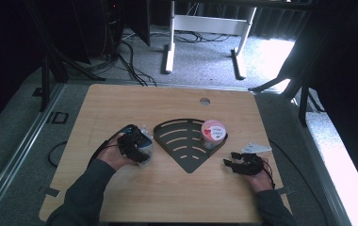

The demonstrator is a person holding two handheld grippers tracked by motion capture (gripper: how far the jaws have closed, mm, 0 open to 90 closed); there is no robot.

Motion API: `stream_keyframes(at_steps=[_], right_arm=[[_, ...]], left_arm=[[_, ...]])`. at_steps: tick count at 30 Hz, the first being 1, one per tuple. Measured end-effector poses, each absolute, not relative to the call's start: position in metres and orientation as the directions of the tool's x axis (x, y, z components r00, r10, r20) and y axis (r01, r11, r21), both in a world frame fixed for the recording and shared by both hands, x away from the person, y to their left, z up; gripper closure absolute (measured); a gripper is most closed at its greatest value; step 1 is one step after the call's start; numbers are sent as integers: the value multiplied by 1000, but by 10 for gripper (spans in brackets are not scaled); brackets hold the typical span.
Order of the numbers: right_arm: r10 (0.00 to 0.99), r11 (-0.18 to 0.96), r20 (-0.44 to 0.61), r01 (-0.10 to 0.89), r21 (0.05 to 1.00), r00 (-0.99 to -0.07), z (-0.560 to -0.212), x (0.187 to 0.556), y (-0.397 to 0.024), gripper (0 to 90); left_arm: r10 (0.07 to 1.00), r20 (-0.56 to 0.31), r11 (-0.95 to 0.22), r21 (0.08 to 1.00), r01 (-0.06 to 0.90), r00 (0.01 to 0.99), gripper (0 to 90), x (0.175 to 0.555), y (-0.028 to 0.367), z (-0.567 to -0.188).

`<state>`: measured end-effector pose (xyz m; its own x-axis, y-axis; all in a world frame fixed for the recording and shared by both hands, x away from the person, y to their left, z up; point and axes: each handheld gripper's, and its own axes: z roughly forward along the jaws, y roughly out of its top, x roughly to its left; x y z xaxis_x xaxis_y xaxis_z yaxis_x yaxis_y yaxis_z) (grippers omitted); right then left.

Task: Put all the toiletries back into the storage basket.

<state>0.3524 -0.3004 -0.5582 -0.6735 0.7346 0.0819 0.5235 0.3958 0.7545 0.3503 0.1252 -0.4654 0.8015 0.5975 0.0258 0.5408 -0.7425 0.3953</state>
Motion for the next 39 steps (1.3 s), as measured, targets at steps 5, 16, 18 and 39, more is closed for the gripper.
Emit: stream_keyframes(at_steps=[5, 16, 18, 39], right_arm=[[734, 396, 82, 523, 755, -674, -558, 352, -300, 465], [735, 395, 83, 523, 755, -673, -558, 353, -301, 464], [735, 394, 84, 524, 755, -673, -558, 352, -301, 465], [734, 394, 84, 524, 755, -674, -558, 353, -301, 465]], left_arm=[[587, 18, -748, 393, 534, 809, 552, 349, 120, -465], [565, 17, -760, 401, 512, 825, 552, 350, 100, -463], [557, 14, -763, 404, 505, 830, 553, 350, 96, -462], [502, 21, -792, 413, 449, 865, 556, 351, 65, -453]])
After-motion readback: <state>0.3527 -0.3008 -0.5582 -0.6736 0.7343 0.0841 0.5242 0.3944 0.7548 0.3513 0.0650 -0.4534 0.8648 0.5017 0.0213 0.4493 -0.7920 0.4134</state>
